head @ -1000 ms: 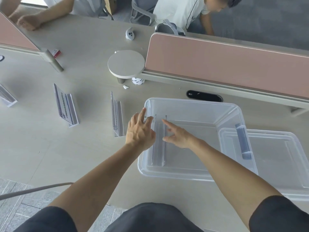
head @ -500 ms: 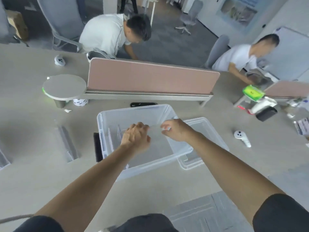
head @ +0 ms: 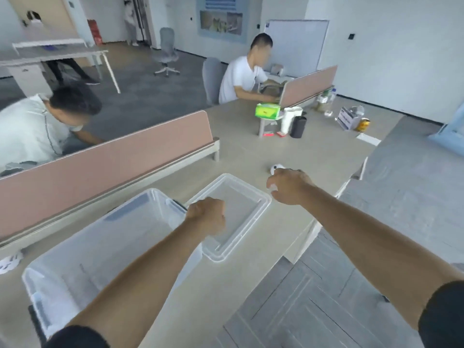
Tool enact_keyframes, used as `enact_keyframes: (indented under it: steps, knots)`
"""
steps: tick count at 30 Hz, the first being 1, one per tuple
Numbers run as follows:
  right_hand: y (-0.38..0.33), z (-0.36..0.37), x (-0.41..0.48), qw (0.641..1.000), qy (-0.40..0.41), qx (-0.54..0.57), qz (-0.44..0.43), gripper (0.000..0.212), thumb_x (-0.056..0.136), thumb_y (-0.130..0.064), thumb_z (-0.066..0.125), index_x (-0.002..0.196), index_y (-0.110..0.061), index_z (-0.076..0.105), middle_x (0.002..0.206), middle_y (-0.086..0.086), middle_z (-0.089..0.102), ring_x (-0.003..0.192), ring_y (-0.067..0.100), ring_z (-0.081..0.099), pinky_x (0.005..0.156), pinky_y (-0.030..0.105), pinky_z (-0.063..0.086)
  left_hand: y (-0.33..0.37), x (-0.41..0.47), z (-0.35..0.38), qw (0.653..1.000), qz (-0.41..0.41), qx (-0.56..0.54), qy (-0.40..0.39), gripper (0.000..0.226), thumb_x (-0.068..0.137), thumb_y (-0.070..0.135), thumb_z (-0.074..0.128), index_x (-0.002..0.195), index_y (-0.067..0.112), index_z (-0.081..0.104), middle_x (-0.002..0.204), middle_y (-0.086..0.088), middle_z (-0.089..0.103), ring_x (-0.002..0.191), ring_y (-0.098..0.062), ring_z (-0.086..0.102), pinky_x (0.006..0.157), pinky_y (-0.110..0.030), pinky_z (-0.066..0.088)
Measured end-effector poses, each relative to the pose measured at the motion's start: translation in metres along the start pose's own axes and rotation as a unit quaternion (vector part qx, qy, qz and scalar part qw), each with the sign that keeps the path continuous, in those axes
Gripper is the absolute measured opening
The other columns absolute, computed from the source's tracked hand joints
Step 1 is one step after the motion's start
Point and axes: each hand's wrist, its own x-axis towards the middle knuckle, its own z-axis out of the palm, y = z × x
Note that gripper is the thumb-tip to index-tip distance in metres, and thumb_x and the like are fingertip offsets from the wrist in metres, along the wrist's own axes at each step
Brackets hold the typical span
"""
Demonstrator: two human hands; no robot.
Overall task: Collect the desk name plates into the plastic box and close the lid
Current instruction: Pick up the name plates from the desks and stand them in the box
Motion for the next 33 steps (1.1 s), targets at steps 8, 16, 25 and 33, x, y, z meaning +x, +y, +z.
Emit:
enact_keyframes:
  steps: [8, 16, 25, 33]
  knots:
    - [0.236, -0.009, -0.028, 0.996, 0.014, 0.028, 0.083, 0.037, 0.091, -0.032, 0.058, 0.128, -0.034, 0.059, 0.128, -0.001, 0.052, 0.116, 0.023, 0.056, 0.093, 0.035, 0.041, 0.226, 0.105, -0.003, 0.99, 0.116, -0.078, 0.011, 0.025, 0.089, 0.032, 0.048, 0.109, 0.027, 0.062, 0.113, 0.004, 0.065, 0.104, -0.026, 0.06, 0.086, -0.033, 0.049]
    - [0.388, 0.006, -0.017, 0.986, 0.007, 0.057, 0.155, 0.034, 0.091, -0.031, 0.059, 0.125, -0.032, 0.062, 0.127, 0.0, 0.056, 0.117, 0.026, 0.057, 0.096, 0.036, 0.046, 0.351, 0.215, 0.007, 0.984, 0.132, -0.118, -0.013, 0.025, 0.086, 0.031, 0.053, 0.108, 0.026, 0.063, 0.107, 0.008, 0.068, 0.103, -0.021, 0.061, 0.085, -0.031, 0.05]
    - [0.528, 0.019, 0.03, 0.978, 0.016, 0.077, 0.195, 0.036, 0.092, -0.036, 0.059, 0.128, -0.031, 0.06, 0.13, 0.0, 0.055, 0.117, 0.026, 0.058, 0.093, 0.039, 0.048, 0.462, 0.375, 0.016, 0.974, 0.178, -0.142, -0.016, 0.028, 0.086, 0.031, 0.055, 0.112, 0.024, 0.062, 0.11, 0.008, 0.067, 0.105, -0.021, 0.06, 0.086, -0.029, 0.048]
    - [0.654, 0.005, 0.095, 0.967, -0.002, 0.073, 0.243, 0.039, 0.092, -0.037, 0.061, 0.13, -0.028, 0.058, 0.131, 0.001, 0.055, 0.111, 0.024, 0.06, 0.09, 0.046, 0.054, 0.532, 0.507, 0.014, 0.969, 0.215, -0.116, 0.032, 0.036, 0.088, 0.033, 0.052, 0.122, 0.025, 0.056, 0.122, 0.002, 0.061, 0.111, -0.025, 0.057, 0.086, -0.035, 0.045]
